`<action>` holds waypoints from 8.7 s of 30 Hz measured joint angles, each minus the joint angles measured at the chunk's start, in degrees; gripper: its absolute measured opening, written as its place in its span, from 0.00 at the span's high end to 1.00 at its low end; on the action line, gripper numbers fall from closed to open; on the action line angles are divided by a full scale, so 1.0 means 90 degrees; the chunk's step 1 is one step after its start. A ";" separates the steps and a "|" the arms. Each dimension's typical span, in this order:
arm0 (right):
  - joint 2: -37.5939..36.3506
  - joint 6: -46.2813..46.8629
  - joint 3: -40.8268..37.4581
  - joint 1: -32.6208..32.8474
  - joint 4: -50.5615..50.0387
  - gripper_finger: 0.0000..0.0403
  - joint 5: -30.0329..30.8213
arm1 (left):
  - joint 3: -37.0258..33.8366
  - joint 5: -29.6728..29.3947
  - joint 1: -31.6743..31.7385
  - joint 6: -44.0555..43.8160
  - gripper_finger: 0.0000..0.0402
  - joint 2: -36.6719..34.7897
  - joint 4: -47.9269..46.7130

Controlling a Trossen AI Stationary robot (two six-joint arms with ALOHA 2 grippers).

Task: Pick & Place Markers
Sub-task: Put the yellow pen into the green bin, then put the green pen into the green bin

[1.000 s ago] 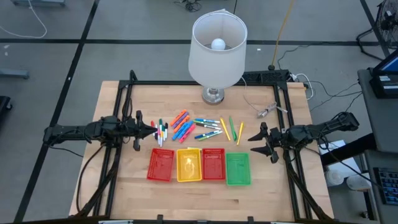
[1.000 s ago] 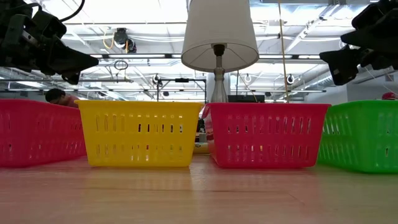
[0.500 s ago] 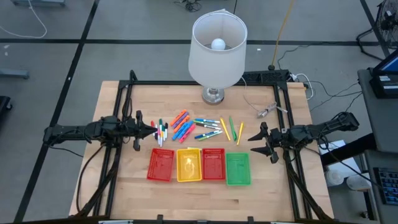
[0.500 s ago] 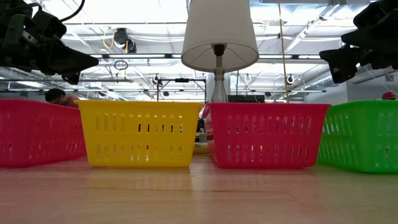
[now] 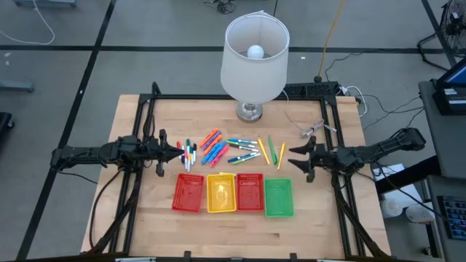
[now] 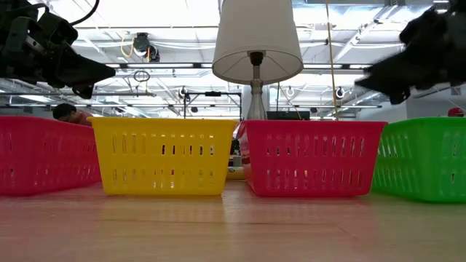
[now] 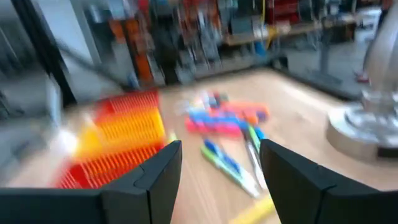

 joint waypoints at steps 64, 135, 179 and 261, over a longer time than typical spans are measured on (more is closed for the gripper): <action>0.8577 0.5447 0.5064 -0.1780 -0.6298 0.49 -0.1821 | -0.0003 0.0001 0.0000 0.0002 0.95 0.0000 0.0068; 0.5605 0.8002 0.4668 0.2305 -0.3299 0.97 -0.0345 | 0.0005 0.0002 0.0001 0.0001 0.95 -0.0001 0.0062; 0.6248 0.9658 0.4368 0.2747 -0.3944 0.86 -0.0825 | 0.0005 0.0000 0.0000 0.0000 0.95 -0.0001 0.0063; 0.6246 -0.0646 0.4262 -0.0254 0.1166 0.85 0.0187 | 0.0000 0.0000 0.0000 0.0001 0.95 -0.0002 0.0063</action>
